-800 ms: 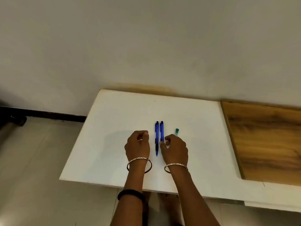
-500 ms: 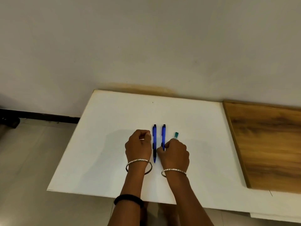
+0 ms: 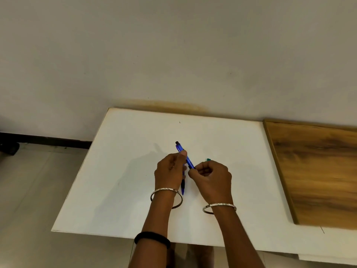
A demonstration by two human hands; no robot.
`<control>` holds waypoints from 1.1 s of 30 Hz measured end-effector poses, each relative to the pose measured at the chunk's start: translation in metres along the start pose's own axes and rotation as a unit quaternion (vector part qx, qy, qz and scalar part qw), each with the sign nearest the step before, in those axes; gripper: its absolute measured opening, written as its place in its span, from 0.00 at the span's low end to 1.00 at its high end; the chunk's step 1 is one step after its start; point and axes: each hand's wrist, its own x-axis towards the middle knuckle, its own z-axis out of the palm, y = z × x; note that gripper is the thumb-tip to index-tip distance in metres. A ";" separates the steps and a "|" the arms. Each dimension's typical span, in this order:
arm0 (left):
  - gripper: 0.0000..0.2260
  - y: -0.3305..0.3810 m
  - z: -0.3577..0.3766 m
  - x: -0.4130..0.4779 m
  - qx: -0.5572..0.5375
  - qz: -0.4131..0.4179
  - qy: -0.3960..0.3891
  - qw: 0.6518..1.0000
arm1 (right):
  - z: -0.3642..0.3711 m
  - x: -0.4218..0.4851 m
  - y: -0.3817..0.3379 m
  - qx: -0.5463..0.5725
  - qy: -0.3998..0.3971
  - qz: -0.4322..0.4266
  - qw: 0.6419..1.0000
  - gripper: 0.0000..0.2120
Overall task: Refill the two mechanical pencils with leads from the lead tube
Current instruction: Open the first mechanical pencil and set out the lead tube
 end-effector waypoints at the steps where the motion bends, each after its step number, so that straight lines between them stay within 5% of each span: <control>1: 0.12 0.002 0.000 -0.001 -0.024 0.002 -0.011 1.000 | 0.000 -0.001 0.000 0.018 -0.017 -0.003 1.000 0.05; 6: 0.10 0.005 0.002 -0.007 -0.039 0.062 0.008 0.997 | -0.014 0.002 0.002 0.080 -0.135 -0.019 0.988 0.03; 11: 0.11 0.003 0.005 -0.009 0.049 0.105 -0.071 0.991 | -0.038 0.013 0.011 0.204 0.029 0.060 0.977 0.02; 17: 0.12 -0.006 0.021 -0.008 0.240 0.202 -0.119 0.942 | -0.043 0.025 0.020 0.290 -0.017 0.064 0.955 0.03; 23: 0.09 -0.007 0.028 -0.005 0.240 0.235 -0.113 0.935 | -0.049 0.029 0.028 0.375 -0.024 0.078 0.923 0.01; 33: 0.12 -0.003 0.036 -0.007 0.238 0.232 -0.081 0.940 | -0.050 0.029 0.030 0.378 0.008 0.062 0.924 0.02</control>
